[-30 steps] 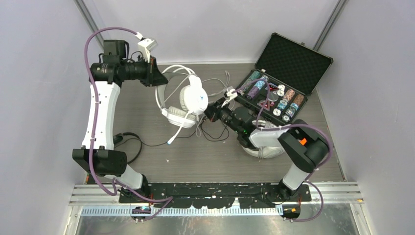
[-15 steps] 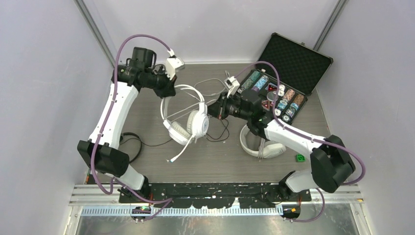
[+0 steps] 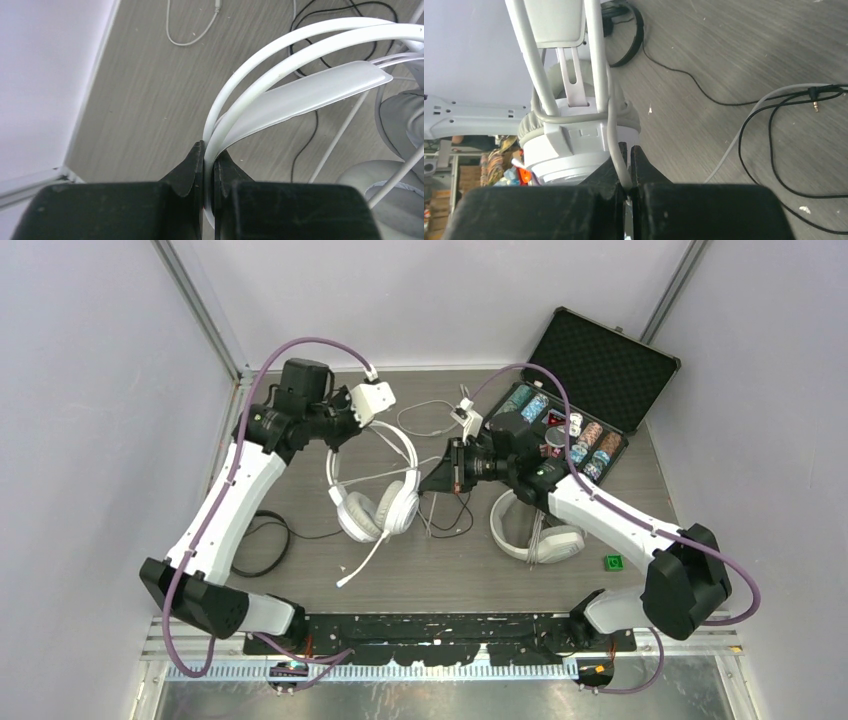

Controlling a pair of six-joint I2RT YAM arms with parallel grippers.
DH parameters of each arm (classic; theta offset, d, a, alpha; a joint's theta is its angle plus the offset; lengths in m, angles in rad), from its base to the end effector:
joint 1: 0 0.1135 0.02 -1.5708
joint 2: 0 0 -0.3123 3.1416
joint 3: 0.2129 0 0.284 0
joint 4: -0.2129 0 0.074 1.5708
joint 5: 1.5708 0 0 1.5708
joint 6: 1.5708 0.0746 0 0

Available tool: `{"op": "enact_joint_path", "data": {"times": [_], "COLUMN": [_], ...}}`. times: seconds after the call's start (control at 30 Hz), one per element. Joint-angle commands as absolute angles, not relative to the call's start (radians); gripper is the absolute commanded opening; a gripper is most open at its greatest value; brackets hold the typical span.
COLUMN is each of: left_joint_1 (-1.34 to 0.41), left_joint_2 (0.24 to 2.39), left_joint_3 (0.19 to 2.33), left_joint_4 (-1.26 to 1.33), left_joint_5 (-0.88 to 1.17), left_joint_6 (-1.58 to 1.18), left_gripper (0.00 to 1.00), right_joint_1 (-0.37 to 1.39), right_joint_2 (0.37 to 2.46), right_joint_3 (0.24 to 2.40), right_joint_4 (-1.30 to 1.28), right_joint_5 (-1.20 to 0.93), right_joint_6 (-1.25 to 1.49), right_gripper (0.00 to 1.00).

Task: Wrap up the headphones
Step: Wrap the headphones cable around the headphones.

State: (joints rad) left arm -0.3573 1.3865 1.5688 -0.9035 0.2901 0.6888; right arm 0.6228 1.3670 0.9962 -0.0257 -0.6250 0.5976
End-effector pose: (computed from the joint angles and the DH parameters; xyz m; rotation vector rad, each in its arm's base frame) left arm 0.3056 -0.1369 0.4338 1.2559 1.8796 -0.1566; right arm 0.2680 0.2462 0.3227 -0.4821 2.1125 1.3687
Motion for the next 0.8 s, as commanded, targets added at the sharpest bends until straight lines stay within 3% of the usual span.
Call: {"op": "enact_joint_path", "data": {"times": [0.0, 0.43, 0.77], "left_joint_1": [-0.388, -0.407, -0.428], "left_joint_2": [1.341, 1.31, 1.255], "left_joint_3": [1.564, 1.495, 1.444], "left_joint_4": [-0.811, -0.713, -0.675], "left_joint_5": [0.144, -0.025, -0.031], "left_joint_6": [0.785, 0.689, 0.609], "left_gripper": [0.0, 0.0, 0.0], "right_joint_1": [0.609, 0.608, 0.611], "right_joint_2": [1.304, 1.327, 1.378], "right_joint_3": [1.062, 1.034, 0.989], "right_joint_4": [-0.046, 0.175, 0.467], "right_joint_5": [-0.73, -0.865, -0.861], "right_joint_6": [0.631, 0.869, 1.063], "right_gripper": [0.0, 0.04, 0.08]}}
